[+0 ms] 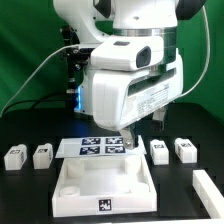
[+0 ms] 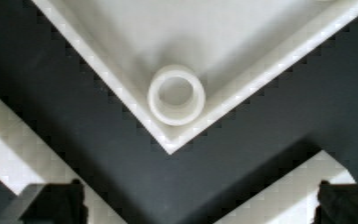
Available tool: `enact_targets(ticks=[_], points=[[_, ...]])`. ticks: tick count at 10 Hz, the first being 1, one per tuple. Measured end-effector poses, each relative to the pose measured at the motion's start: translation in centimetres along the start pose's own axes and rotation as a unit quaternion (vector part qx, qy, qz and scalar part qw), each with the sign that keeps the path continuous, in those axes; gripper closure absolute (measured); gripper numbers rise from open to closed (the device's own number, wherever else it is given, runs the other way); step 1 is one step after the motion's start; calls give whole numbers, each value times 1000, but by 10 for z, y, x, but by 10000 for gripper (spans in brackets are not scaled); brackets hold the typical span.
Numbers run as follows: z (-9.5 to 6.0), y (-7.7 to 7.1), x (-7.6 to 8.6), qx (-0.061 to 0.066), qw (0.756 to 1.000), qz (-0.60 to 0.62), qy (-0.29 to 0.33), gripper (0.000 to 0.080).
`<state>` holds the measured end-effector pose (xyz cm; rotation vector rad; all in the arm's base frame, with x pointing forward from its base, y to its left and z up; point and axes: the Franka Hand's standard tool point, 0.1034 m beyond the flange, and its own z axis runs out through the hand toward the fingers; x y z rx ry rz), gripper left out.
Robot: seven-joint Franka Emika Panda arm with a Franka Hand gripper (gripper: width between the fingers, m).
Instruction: Assemble one leg
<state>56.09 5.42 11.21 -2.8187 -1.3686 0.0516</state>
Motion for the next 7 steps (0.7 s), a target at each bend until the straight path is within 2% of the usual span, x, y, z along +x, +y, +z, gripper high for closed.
enact_targets(ticks=[2, 3, 4, 6, 7], points=[[0, 0, 0, 0, 1000, 0, 0, 149], [0, 2, -2, -4, 997, -80, -5, 149], [1, 4, -6, -5, 981, -194, -8, 149], [6, -4, -27, -6, 951, -309, -8, 149], [9, -3, -39, -4, 927, -374, -8, 149]])
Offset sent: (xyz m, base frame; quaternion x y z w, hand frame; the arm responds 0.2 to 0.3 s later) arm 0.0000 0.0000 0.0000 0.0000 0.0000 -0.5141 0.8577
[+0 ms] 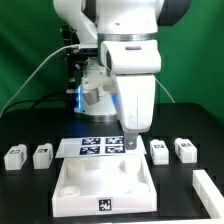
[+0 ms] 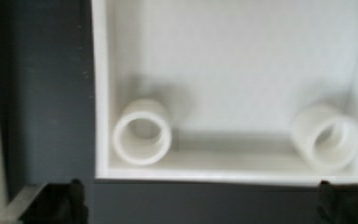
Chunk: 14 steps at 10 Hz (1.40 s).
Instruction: Assemble one leg
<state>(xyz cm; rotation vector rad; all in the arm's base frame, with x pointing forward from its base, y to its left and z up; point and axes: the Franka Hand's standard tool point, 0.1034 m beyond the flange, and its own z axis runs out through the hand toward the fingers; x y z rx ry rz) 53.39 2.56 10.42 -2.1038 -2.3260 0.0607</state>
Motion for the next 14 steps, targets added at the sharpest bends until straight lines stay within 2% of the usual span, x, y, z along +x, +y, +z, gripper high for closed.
enact_targets(ticks=[1, 5, 6, 7, 8, 9, 10, 11, 12, 14], points=[[4, -5, -12, 4, 998, -58, 1, 149], [5, -6, -13, 6, 999, -53, 1, 149], [8, -12, -15, 7, 999, -50, 2, 149], [18, -37, -20, 19, 999, -45, 3, 149], [27, -68, -25, 33, 999, -41, 5, 149], [36, -86, -30, 39, 999, -37, 7, 149], [52, -100, -35, 44, 998, -31, 13, 149], [71, -106, -38, 48, 998, -23, 19, 149], [83, -105, -37, 53, 998, -17, 22, 149], [98, -103, -31, 63, 998, 6, 25, 149]])
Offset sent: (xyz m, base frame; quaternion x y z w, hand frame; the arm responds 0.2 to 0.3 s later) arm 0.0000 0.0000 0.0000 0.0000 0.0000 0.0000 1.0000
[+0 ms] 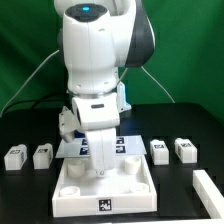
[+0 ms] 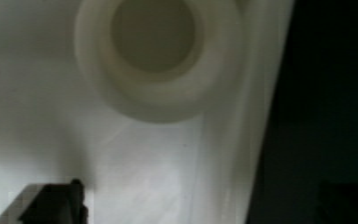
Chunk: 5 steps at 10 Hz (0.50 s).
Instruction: Assemble one leg
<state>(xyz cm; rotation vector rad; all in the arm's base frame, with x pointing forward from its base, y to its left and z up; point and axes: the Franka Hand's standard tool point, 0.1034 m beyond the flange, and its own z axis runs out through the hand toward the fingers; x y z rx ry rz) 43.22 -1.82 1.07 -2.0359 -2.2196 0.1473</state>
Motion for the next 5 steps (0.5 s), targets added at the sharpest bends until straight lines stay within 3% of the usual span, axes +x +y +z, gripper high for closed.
enact_targets(ticks=[2, 3, 4, 5], points=[[0, 0, 1, 0, 1000, 12, 0, 158], [0, 0, 1, 0, 1000, 13, 0, 317], [0, 0, 1, 0, 1000, 13, 0, 528], [1, 0, 0, 0, 1000, 13, 0, 528]])
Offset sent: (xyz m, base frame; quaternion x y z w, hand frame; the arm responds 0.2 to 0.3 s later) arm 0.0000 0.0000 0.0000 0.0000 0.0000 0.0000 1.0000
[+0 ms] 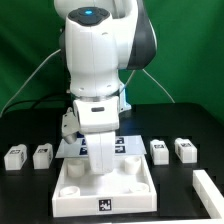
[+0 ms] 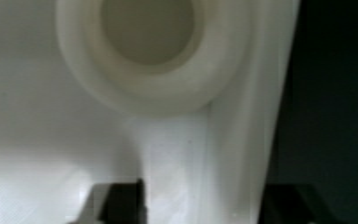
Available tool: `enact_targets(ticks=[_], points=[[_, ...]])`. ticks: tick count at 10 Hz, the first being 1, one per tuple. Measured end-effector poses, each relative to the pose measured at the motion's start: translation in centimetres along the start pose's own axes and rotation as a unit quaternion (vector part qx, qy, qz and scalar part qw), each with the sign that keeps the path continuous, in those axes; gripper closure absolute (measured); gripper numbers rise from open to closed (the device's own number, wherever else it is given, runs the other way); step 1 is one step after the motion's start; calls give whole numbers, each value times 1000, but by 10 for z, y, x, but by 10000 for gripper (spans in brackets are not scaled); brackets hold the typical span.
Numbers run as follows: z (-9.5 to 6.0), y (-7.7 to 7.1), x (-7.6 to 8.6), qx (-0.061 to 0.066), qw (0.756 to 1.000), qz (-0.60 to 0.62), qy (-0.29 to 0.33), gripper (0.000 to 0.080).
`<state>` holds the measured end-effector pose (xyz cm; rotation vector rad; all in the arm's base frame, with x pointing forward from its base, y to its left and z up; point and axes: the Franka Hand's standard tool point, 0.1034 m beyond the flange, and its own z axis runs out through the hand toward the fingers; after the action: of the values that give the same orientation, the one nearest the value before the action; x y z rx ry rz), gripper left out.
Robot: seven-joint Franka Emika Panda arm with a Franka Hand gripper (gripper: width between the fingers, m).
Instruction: Assemble one leg
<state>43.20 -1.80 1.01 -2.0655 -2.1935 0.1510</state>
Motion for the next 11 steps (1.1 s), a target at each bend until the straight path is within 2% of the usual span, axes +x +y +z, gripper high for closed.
enact_targets(ticks=[1, 2, 9, 10, 11], points=[[0, 0, 0, 0, 1000, 0, 0, 695], [-1, 2, -1, -5, 1000, 1, 0, 725], [-2, 4, -1, -9, 1000, 1, 0, 726], [-3, 8, 3, -12, 1000, 5, 0, 726], [-6, 14, 15, -17, 1000, 10, 2, 726]])
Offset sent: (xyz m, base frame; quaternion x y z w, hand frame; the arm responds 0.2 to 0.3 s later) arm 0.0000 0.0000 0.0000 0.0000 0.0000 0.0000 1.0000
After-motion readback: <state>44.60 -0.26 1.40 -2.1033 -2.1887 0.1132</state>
